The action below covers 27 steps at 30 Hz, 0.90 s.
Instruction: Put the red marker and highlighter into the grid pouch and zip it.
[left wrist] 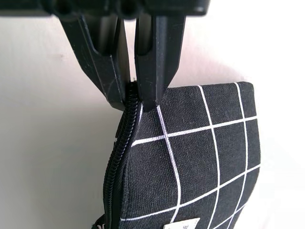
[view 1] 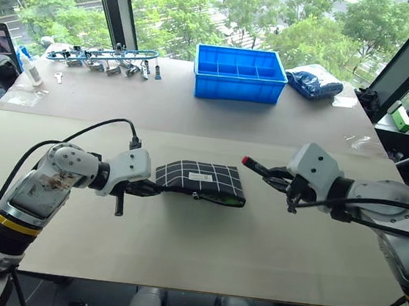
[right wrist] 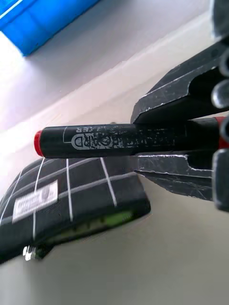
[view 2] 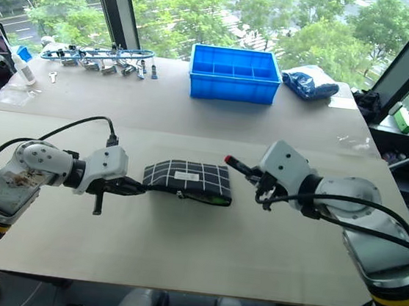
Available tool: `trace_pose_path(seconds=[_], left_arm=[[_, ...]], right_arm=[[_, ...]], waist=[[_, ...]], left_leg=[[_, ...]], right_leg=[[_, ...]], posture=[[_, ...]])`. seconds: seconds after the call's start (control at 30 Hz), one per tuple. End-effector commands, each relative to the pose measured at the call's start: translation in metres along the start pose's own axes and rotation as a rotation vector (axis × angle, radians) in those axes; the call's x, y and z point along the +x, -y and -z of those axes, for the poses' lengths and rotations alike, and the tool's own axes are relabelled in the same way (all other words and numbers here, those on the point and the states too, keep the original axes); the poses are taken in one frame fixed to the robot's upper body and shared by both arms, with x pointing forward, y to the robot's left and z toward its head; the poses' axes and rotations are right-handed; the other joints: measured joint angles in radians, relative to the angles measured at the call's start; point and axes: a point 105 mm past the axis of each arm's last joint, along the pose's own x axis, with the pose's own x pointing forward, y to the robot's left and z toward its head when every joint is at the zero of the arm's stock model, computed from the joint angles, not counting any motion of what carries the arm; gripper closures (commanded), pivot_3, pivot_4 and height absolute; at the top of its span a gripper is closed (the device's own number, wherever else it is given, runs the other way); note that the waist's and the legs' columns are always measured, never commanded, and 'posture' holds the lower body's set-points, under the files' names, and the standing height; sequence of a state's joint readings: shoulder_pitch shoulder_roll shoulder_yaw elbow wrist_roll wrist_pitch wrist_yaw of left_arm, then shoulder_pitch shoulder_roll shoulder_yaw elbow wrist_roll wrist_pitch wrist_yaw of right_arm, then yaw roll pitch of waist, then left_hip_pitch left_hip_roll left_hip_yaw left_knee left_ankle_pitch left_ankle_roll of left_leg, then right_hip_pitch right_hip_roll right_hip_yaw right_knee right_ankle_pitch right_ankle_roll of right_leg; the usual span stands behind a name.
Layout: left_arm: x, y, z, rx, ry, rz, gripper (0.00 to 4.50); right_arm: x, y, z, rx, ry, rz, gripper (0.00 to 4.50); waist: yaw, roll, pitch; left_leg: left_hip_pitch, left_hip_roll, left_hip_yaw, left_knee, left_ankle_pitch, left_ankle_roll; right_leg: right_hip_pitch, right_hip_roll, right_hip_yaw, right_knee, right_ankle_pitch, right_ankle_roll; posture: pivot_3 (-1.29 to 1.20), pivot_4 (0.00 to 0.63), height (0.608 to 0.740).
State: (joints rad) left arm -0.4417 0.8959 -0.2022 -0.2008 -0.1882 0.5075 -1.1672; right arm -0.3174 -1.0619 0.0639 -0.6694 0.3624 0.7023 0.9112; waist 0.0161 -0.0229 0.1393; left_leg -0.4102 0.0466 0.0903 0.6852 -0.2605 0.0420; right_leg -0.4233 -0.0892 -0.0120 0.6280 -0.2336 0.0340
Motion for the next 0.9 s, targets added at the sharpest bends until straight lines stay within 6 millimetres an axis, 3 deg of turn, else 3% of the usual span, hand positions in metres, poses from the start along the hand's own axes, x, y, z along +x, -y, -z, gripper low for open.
trace_pose_path(seconds=[0.03, 0.1, 0.2, 0.33, 0.53, 0.9], left_arm=[[0.001, -0.001, -0.009, 0.012, 0.017, -0.008, 4.5], [0.004, 0.0, -0.011, 0.008, 0.026, -0.009, 4.5], [0.006, 0.0, -0.013, 0.002, 0.033, -0.012, 4.5], [0.011, 0.005, -0.013, -0.006, 0.042, -0.001, 4.5], [0.017, 0.008, -0.01, -0.011, 0.038, 0.005, 4.5], [0.032, 0.005, -0.016, -0.008, 0.063, -0.022, 4.5]], right_arm=[[-0.003, -0.046, -0.009, -0.049, -0.008, -0.223, 4.04], [0.005, -0.061, -0.004, -0.01, -0.03, -0.256, 4.04], [0.014, -0.061, -0.001, 0.053, -0.039, -0.226, 4.04], [0.035, -0.031, 0.018, 0.168, -0.109, -0.028, 4.04], [0.042, 0.003, 0.031, 0.197, -0.164, 0.117, 4.04], [0.058, 0.003, 0.014, 0.153, -0.132, 0.098, 4.04]], waist=[[-0.002, 0.0, 0.0], [-0.005, -0.001, 0.0], [-0.008, -0.001, 0.0], [-0.007, -0.002, 0.0], [-0.001, -0.002, 0.0], [-0.004, -0.002, 0.0]], left_leg=[[0.0, 0.0, -0.001, 0.0, 0.0, 0.0], [0.001, 0.0, -0.001, 0.0, 0.0, 0.0], [0.002, 0.001, -0.001, 0.0, 0.0, 0.0], [0.003, 0.0, -0.001, 0.001, 0.001, -0.001], [0.001, -0.001, 0.001, 0.001, 0.001, -0.001], [0.001, 0.0, 0.001, 0.001, 0.001, -0.001]], right_leg=[[0.0, 0.0, 0.0, 0.0, 0.0, 0.0], [0.0, 0.0, 0.001, 0.001, 0.0, 0.0], [0.0, 0.001, 0.001, 0.002, 0.0, 0.0], [0.0, 0.001, 0.002, 0.003, 0.0, -0.001], [-0.001, 0.0, 0.001, 0.002, 0.0, -0.001], [-0.001, 0.001, 0.001, 0.003, 0.0, -0.001]], posture=[[0.0, 0.15, 0.74], [0.0, 0.15, 0.74], [0.0, 0.15, 0.74], [0.0, 0.15, 0.74], [0.0, 0.15, 0.74], [0.0, 0.15, 0.74]])
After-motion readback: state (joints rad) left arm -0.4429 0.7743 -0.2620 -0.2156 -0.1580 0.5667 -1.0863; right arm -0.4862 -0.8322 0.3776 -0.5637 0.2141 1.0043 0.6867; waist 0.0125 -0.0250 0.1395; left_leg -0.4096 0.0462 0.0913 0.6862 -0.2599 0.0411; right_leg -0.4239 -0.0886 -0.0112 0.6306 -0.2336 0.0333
